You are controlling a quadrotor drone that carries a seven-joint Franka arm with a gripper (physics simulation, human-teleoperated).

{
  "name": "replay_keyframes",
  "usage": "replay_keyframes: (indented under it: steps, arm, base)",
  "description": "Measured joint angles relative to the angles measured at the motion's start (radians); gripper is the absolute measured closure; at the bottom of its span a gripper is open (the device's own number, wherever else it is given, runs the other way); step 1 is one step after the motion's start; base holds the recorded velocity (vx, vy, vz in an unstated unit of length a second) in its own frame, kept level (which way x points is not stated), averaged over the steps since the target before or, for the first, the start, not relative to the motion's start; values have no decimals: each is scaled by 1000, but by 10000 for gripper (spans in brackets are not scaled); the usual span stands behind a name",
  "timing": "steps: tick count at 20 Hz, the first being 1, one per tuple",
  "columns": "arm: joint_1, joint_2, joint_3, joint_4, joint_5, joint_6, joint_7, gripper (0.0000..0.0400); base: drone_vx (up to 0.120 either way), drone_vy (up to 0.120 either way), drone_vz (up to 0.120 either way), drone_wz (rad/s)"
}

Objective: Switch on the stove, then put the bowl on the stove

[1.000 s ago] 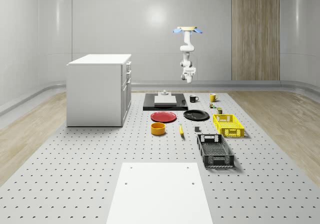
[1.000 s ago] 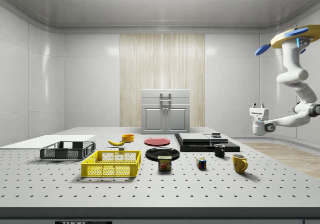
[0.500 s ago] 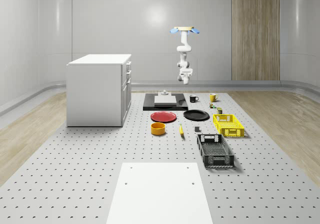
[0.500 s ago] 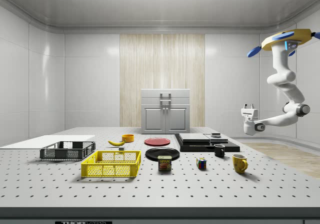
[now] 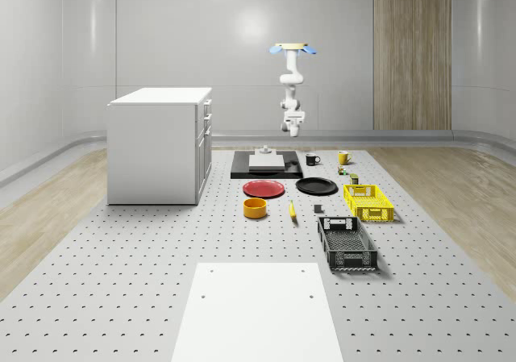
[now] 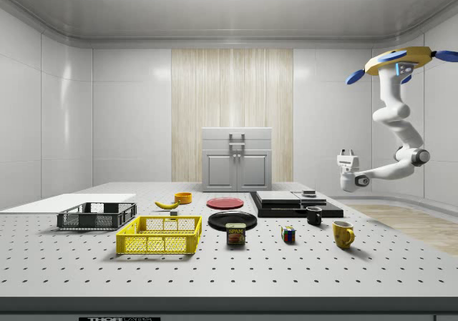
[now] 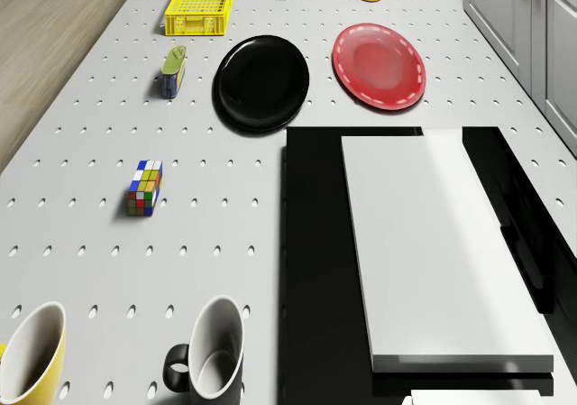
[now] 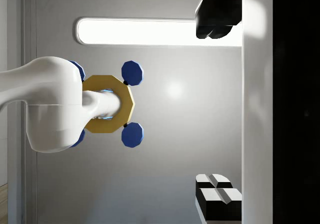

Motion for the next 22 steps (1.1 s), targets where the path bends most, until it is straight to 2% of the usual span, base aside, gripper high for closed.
replay_keyframes:
  steps: [22]
  arm:
    - [-15,-12,45,-13,-63,17,8,0]
  base:
    - [4,-120,0,0]
